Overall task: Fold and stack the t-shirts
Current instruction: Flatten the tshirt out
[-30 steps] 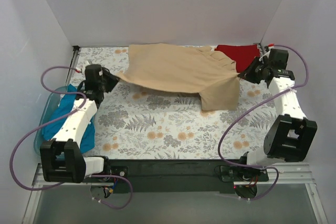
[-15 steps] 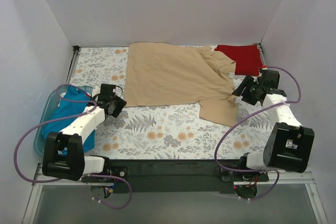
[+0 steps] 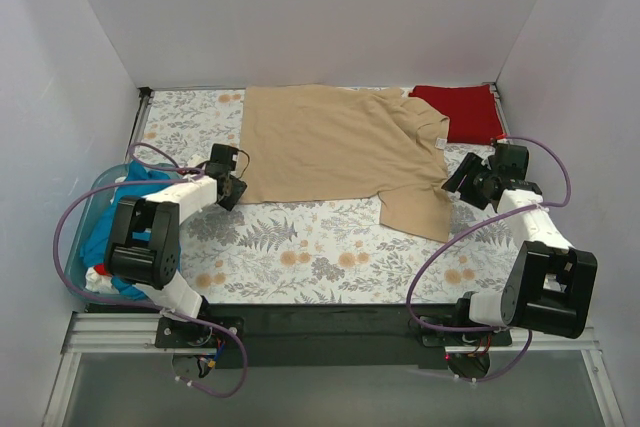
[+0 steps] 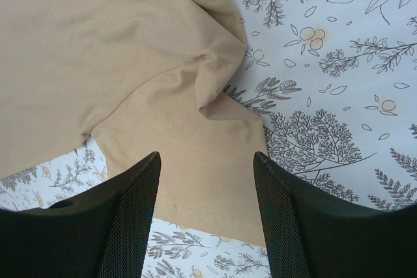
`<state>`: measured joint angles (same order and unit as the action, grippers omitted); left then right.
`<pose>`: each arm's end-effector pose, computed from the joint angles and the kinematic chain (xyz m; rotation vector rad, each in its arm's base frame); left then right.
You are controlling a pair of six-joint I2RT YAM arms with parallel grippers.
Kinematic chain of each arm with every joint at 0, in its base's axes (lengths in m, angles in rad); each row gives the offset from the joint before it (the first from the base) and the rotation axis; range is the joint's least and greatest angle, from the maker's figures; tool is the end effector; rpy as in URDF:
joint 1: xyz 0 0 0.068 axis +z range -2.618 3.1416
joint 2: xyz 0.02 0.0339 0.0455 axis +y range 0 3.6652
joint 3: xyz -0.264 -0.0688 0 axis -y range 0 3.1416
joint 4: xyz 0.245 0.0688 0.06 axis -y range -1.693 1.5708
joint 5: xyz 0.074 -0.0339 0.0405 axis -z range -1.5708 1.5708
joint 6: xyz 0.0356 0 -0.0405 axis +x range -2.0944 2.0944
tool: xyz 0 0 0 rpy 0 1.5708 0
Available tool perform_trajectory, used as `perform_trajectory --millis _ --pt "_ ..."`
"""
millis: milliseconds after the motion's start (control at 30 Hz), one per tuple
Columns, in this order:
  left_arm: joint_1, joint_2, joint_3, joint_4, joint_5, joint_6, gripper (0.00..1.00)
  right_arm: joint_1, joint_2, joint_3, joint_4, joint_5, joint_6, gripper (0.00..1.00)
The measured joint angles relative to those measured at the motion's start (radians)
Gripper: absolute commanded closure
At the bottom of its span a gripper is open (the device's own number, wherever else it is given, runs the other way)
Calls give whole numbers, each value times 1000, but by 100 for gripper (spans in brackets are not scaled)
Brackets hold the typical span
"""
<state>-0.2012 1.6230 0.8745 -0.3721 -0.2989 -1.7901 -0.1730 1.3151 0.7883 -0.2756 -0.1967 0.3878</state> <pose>0.2971 -0.0499 0.1571 -1.9441 1.7818 -0.2905 0.2680 -0.0398 0.2193 0.5667 2.3106 0.3362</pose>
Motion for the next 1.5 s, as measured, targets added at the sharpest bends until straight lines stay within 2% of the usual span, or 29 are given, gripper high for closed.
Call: perform_trajectory --millis 67,200,400,667,767,833,867,1000,1200,1333,1433,1467,1500 --pt "0 12 5 11 0 -6 78 0 0 0 2 0 0 34" --pt "0 27 6 31 10 -7 100 0 0 0 5 0 0 34" --pt "28 14 5 0 27 4 100 0 0 0 10 0 -2 34" --pt "206 -175 -53 -95 63 81 100 12 2 -3 18 8 -2 34" --pt "239 -197 -57 -95 85 101 100 47 13 -16 28 24 -2 34" --pt "243 -192 -58 -95 98 109 100 81 31 -23 33 40 0 35" --pt "244 -190 -59 -95 104 112 100 99 40 -31 42 46 2 40" --pt "244 -187 -60 -95 120 127 100 142 45 -74 56 70 6 44" --pt "248 -186 -56 -98 134 148 100 159 -49 -201 67 116 17 46" --pt "248 -169 -41 -98 150 153 100 229 -73 -255 74 148 38 48" --pt "248 -161 -39 -98 157 153 100 303 -75 -264 94 166 58 59" --pt "248 -159 -39 -98 158 154 100 324 -76 -267 97 169 62 72" --pt "248 -158 -37 -99 159 154 100 345 -77 -271 101 177 66 80"
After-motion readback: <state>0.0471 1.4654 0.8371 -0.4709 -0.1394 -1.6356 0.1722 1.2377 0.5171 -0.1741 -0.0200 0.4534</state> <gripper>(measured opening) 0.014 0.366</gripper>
